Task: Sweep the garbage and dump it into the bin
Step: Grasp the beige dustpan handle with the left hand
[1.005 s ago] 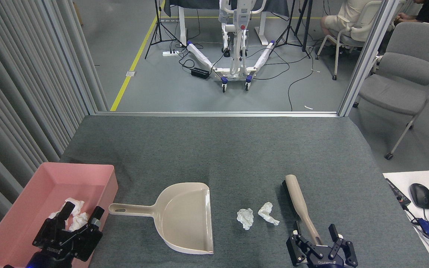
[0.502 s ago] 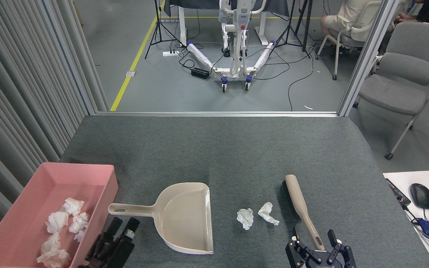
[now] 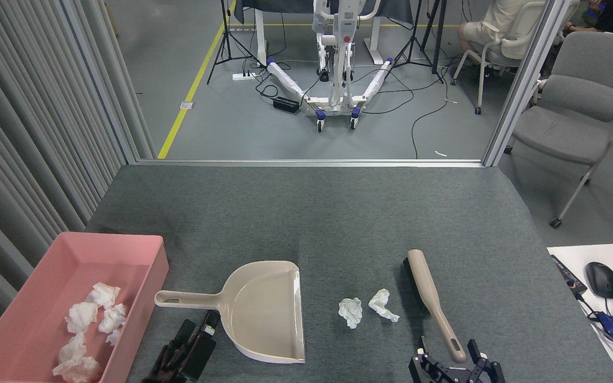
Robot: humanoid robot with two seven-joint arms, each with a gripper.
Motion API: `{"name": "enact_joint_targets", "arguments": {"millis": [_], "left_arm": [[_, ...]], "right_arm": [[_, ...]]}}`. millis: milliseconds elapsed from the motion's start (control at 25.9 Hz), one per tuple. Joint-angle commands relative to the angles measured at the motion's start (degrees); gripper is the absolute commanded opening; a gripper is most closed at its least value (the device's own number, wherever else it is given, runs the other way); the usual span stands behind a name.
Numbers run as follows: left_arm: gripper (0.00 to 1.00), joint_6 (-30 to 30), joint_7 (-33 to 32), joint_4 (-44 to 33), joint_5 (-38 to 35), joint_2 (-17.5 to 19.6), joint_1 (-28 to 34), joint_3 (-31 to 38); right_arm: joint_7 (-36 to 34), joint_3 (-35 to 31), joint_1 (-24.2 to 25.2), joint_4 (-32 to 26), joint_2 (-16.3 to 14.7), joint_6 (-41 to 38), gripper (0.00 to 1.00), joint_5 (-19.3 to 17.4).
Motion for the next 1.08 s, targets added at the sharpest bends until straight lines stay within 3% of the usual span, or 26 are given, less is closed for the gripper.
{"name": "enact_joint_targets", "arguments": {"millis": [0,155,386,657,966,1043], "left_arm": [[0.99,0.7,0.1,5.1,1.9,-0.2,-1.8,-0.5],[0.99,0.2,1.8,9.2,2.5,-0.4,-3.5,-0.7],[1.00,-4.1,1.9,15.6,12.6,-0.3,-7.7,-0.7],[0.99,-5.2,2.0,21.1,13.8,0.0,-10.9,-0.7],[0.99,-5.3,3.9,27.0,13.9,-2.3,-14.1,-0.6],[0.99,-5.3,4.7,27.3,13.9,-2.9,-14.4,-0.5]], "right_arm": [[-0.4,-0.1,-0.1,1.4,-0.4,0.0,0.98,-0.1],[-0.4,-0.1,-0.2,2.0,-0.5,0.1,0.97,-0.2],[-0.4,-0.2,-0.4,2.3,-0.5,0.3,0.90,-0.2],[-0.5,-0.2,-1.2,2.6,-0.8,0.2,0.86,-0.2],[-0.5,-0.2,-1.8,2.7,-0.9,0.3,0.86,-0.3],[-0.4,-0.3,-1.9,2.9,-0.9,0.4,0.80,-0.3]]}}
